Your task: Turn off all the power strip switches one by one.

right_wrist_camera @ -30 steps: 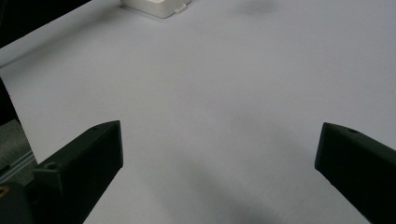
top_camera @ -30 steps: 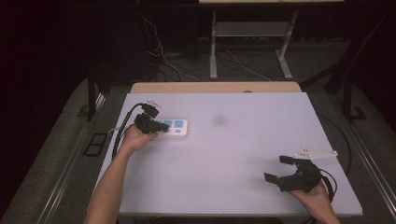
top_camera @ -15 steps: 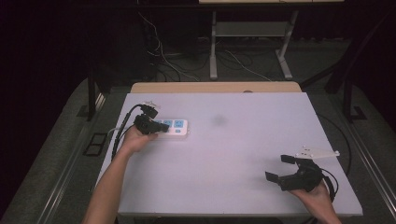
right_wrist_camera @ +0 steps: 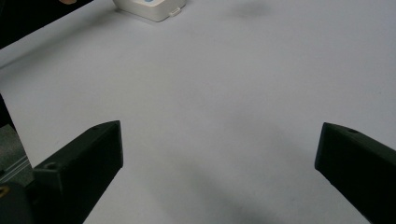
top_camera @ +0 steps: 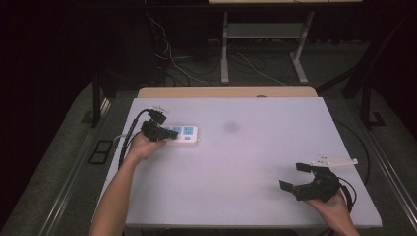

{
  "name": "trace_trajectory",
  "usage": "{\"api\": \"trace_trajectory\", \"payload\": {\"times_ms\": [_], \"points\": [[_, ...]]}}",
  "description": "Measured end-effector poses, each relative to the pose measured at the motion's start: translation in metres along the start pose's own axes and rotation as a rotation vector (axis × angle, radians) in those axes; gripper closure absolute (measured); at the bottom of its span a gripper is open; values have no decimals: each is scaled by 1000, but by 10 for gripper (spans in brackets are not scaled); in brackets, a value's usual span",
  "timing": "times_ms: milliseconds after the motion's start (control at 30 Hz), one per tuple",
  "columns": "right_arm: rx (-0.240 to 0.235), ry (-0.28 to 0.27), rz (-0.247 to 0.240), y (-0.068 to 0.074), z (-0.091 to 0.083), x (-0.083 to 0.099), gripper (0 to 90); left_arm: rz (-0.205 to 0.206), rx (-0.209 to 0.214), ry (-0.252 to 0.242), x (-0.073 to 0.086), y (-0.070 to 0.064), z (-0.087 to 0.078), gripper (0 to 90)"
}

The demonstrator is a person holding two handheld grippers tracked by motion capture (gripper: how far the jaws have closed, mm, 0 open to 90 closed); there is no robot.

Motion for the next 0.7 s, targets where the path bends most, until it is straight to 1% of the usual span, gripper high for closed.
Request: {"api": "trace_trajectory", "payload": {"times_ms": [67,100,133,233,400,633,700], "points": [[1,0,3,0,0,0,6,-17,8,-15,0,1,0,893],[2,0,3,-1,0,0,6,-26,12,-52,-1,2,-3,893],[2,0,1,-1,0,1,7,-32,6,-60,-3,3,-5,893],[4,1,2,-1,1,1,6,-31,19,-85,-4,4,-10,893],[4,2,3,-2,1,1,6,-25,1,-97,-5,3,-16,893],[5,2,2,-2,1,1,6,-1,-16,-85,-8,2,-23,893],[5,2,3,-2,1,1,7,-3,-19,-86,-8,1,-25,893]]}}
Point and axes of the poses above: each handheld gripper's, and its own axes: z roughly forward along the jaws, x roughly out of its underside, y roughly to its left, the point moved 3 cm from there along z, roughly forward along the jaws, and after that the axes turned 7 degrees about x, right-handed, at the moved point
